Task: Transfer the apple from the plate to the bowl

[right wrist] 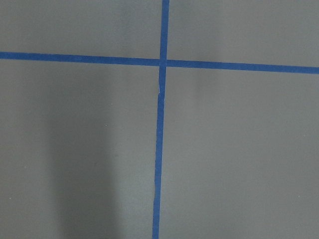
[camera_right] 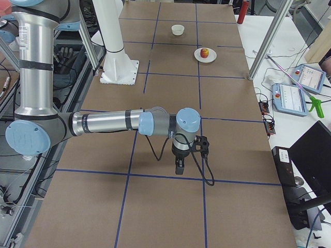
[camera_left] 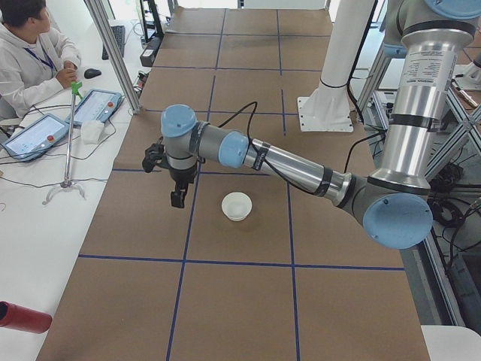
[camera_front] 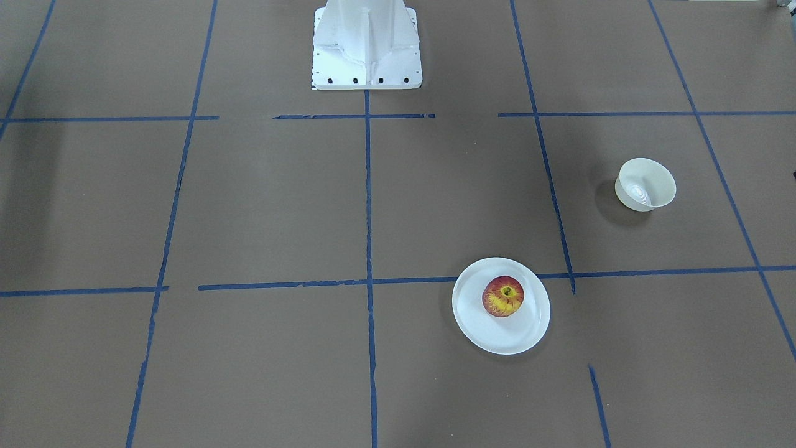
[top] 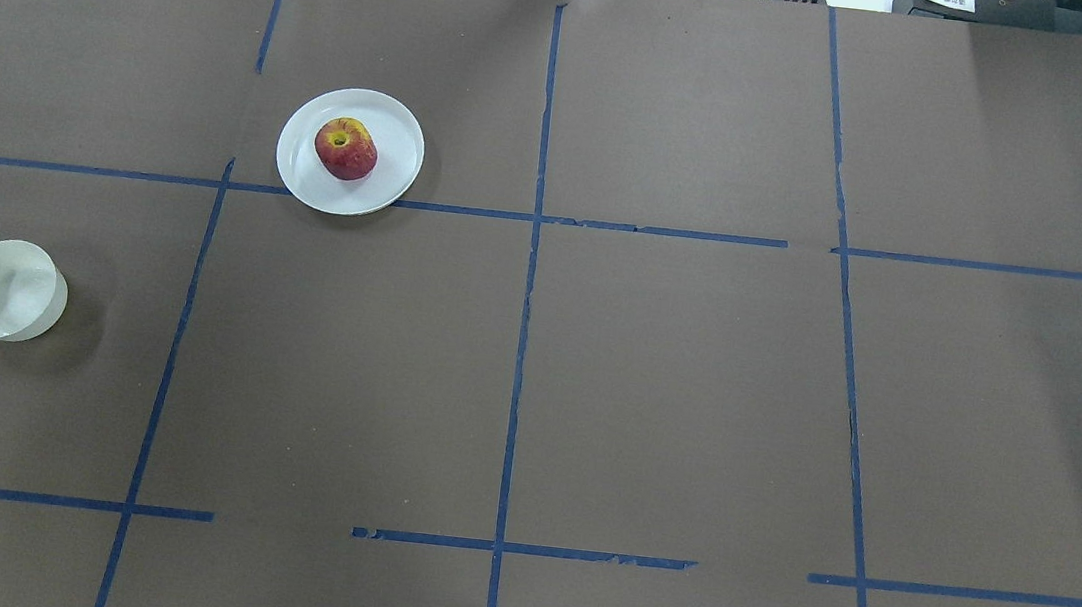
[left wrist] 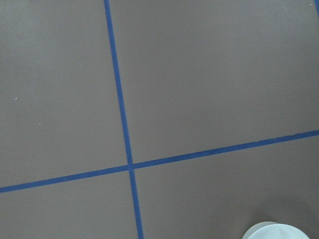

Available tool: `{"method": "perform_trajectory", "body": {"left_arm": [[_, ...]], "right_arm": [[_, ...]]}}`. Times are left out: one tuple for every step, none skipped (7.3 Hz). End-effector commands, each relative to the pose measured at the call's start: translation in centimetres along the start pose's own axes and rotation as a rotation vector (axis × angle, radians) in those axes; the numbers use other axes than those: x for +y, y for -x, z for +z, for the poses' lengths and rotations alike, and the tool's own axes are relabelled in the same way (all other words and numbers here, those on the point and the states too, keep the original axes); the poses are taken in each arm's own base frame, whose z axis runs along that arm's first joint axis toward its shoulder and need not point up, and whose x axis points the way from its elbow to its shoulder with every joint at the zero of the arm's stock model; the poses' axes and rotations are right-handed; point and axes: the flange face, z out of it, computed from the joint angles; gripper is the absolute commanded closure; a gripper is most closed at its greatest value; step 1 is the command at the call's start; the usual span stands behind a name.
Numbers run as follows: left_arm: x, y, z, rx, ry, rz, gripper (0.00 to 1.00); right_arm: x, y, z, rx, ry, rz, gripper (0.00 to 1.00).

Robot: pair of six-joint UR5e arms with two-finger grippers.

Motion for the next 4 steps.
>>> {"method": "perform_trajectory", "body": {"left_arm": [[-1.4,-13.9,2.2,0.07,0.031,-0.074,0.01],[-1.9,-20.8,4.7,0.105,0.081,-0.096,0.01],[-3.1,-25.7,7.7,0.102,0.12,-0.108,0.01],[-5.7,-28.9,10.8,0.069,0.112,-0.116,0.01]], "right_arm": [[0.0,0.0,0.0,0.0,0.0,-0.001,0.0],[0.0,0.0,0.0,0.0,0.0,0.0,0.0],[0.0,0.0,0.0,0.0,0.0,-0.001,0.0],[0.0,0.0,0.0,0.0,0.0,0.0,0.0]]}}
